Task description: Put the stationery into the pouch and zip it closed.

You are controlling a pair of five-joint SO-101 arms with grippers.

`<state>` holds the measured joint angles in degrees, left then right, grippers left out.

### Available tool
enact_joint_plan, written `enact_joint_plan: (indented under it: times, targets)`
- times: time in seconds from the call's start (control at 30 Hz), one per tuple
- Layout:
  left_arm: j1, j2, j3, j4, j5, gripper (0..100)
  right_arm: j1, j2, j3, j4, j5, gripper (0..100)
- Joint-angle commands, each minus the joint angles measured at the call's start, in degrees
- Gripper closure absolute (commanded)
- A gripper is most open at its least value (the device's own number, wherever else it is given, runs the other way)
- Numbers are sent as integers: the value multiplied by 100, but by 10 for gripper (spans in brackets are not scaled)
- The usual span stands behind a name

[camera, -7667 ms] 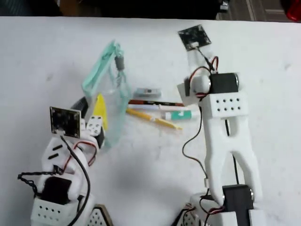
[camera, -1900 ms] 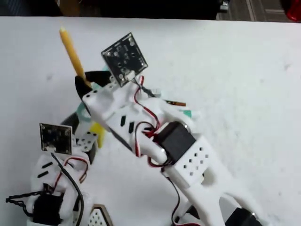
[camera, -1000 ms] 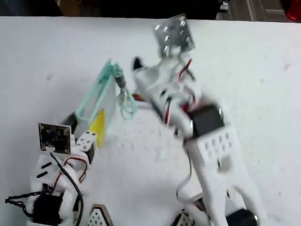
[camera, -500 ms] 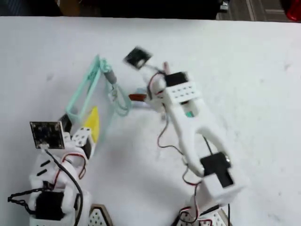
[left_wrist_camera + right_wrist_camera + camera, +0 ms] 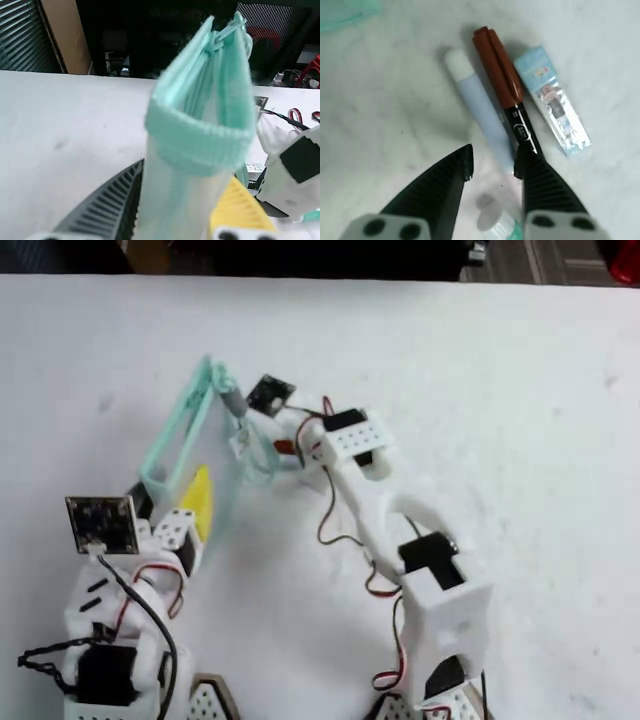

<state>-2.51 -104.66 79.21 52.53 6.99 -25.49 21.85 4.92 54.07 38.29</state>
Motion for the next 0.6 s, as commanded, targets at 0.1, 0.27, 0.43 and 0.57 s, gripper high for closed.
enact_joint_plan:
  times: [0.1,0.27,0.43,0.57]
  targets:
    - [-57,48,-18,-141,44,801,127,-13,-176,-163,105,875]
    - [-57,48,-18,-141,53,801,286,479,-211,-119,791,875]
    - [-57,48,-18,-141,53,801,312,426,-273,31,870,885]
    - [-57,48,-18,-141,53,801,391,444,-273,13,870,984]
